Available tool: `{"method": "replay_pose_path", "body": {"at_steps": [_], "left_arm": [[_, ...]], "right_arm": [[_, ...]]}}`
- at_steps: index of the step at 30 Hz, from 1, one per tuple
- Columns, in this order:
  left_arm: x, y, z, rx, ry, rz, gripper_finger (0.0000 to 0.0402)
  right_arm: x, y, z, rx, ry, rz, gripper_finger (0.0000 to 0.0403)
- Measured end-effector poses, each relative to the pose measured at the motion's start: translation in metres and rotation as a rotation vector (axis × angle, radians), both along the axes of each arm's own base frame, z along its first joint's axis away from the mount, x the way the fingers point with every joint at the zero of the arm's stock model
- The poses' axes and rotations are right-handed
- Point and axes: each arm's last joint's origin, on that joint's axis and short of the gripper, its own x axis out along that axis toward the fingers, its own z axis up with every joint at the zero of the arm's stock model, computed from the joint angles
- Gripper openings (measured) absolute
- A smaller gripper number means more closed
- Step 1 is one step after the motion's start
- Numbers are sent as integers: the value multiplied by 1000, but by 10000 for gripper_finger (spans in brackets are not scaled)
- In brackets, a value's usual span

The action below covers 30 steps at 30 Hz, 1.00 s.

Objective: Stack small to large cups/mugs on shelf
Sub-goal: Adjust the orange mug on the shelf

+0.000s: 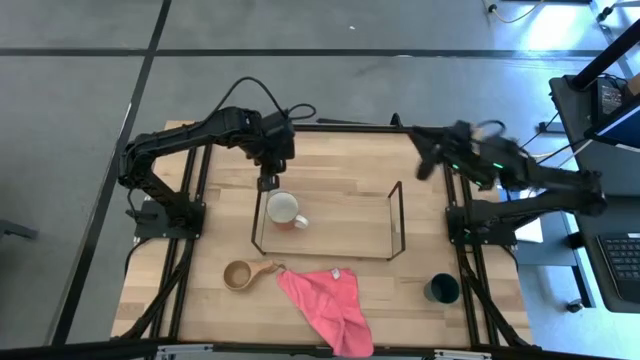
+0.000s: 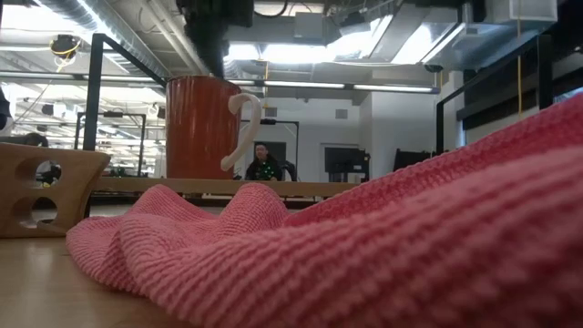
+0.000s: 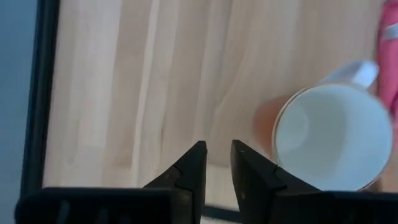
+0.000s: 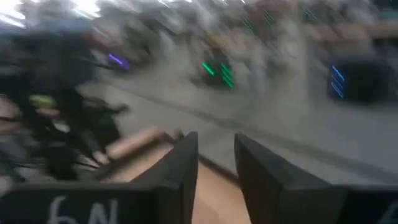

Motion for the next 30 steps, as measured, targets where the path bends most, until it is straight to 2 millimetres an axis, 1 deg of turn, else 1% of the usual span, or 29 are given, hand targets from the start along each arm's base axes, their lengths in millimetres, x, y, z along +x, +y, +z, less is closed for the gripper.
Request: {"method": "replay_pose_path", "body": {"at_steps": [1,3,5,7,10,12,15,17,19,21,23,24,26,28,30], "left_arm": [[-1,0,0,-8,11,19,69],[-3,-1,-1,-31,28,70,69],[-4,-2,-2,-54,39,119,69],[-7,-2,1,-72,21,188,69],[-15,-1,10,-100,-30,309,69],[-22,0,16,-111,-64,386,69],[-38,1,29,-112,-133,493,69],[-51,1,37,-124,-182,567,69],[-65,0,39,-145,-216,643,69],[-78,-3,34,-181,-225,723,69],[-91,-7,23,-226,-211,792,69],[-97,-9,16,-240,-206,824,69],[-106,-15,2,-270,-199,889,69],[-113,-21,-11,-301,-193,950,69],[-119,-26,-20,-319,-186,994,69]], "right_arm": [[10,-4,4,47,40,-9,106],[30,-11,13,94,140,37,106],[51,-18,20,53,252,99,106],[69,-19,28,33,302,195,106],[94,-20,39,37,285,301,106],[108,-21,44,43,277,340,106],[125,-22,49,56,271,407,106],[132,-22,54,64,256,461,106],[136,-21,65,57,217,499,106],[137,-21,71,55,206,508,106],[137,-25,73,67,207,472,106],[136,-30,73,91,201,442,106],[134,-45,67,201,193,369,106],[133,-61,57,343,209,305,106],[133,-73,46,465,232,280,106]]}}
